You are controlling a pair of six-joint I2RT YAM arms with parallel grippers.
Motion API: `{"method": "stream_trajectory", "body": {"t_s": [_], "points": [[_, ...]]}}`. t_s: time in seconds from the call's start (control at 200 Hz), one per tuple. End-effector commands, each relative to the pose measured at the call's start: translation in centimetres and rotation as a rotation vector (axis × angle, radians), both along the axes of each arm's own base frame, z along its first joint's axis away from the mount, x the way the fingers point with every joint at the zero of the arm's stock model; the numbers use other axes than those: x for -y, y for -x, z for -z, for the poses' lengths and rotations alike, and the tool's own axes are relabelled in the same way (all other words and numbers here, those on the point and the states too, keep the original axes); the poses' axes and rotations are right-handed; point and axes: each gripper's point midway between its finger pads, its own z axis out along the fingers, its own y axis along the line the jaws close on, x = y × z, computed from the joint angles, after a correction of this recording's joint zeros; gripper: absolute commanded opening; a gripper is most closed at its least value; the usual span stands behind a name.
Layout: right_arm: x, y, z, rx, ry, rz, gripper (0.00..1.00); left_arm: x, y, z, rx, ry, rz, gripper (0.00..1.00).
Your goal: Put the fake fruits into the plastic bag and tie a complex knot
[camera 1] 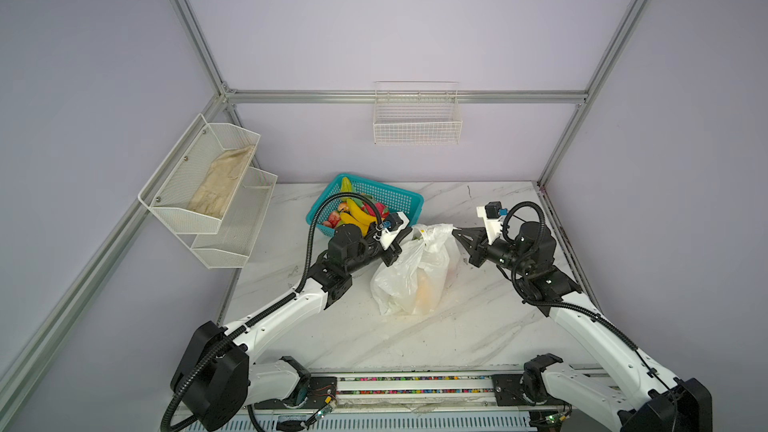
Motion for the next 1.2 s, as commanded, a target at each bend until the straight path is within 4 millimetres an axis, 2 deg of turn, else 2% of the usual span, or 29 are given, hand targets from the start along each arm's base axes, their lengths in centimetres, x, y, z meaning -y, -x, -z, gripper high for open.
{"method": "stream_trajectory", "body": {"t_s": [0.0, 0.095, 0.29, 0.47, 0.485, 0.55, 0.665, 0.79, 0.975, 1.195], "points": [[0.6, -0.3, 1.0, -0.042, 0.007, 0.050, 0.00, -0.7, 0.6, 0.1, -0.032, 0.023, -0.011, 0.00], [0.8, -0.5, 0.9, -0.043, 0.003, 0.070, 0.00, -0.8, 0.7, 0.4, -0.047, 0.016, -0.013, 0.00], [-0.1, 0.3, 0.2, -0.026, -0.035, 0.001, 0.00, -0.4, 1.2, 1.1, -0.071, 0.007, 0.025, 0.00], [-0.2, 0.1, 0.0, -0.010, -0.032, 0.001, 0.00, -0.5, 1.6, 0.3, -0.071, 0.042, 0.033, 0.00], [-0.3, 0.2, -0.2, -0.008, -0.035, -0.005, 0.00, -0.5, 1.7, 0.1, -0.072, 0.047, 0.033, 0.01], [-0.7, 0.4, -1.0, 0.013, -0.048, -0.033, 0.00, -0.6, 2.1, -0.5, -0.076, 0.066, 0.041, 0.17], [-1.1, 0.6, -2.9, 0.064, -0.055, -0.064, 0.00, -0.9, 3.1, -1.2, -0.088, 0.083, 0.062, 0.32], [-1.7, 0.5, -3.7, 0.081, -0.060, -0.093, 0.00, -0.5, 4.2, -1.9, -0.119, 0.112, 0.119, 0.45], [-2.4, 0.1, -4.4, 0.103, -0.068, -0.114, 0.00, 0.9, 4.8, -2.8, -0.198, 0.146, 0.209, 0.52], [-2.9, 0.1, -5.1, 0.124, -0.079, -0.134, 0.00, 1.9, 3.4, -3.0, -0.243, 0.151, 0.208, 0.56]]}}
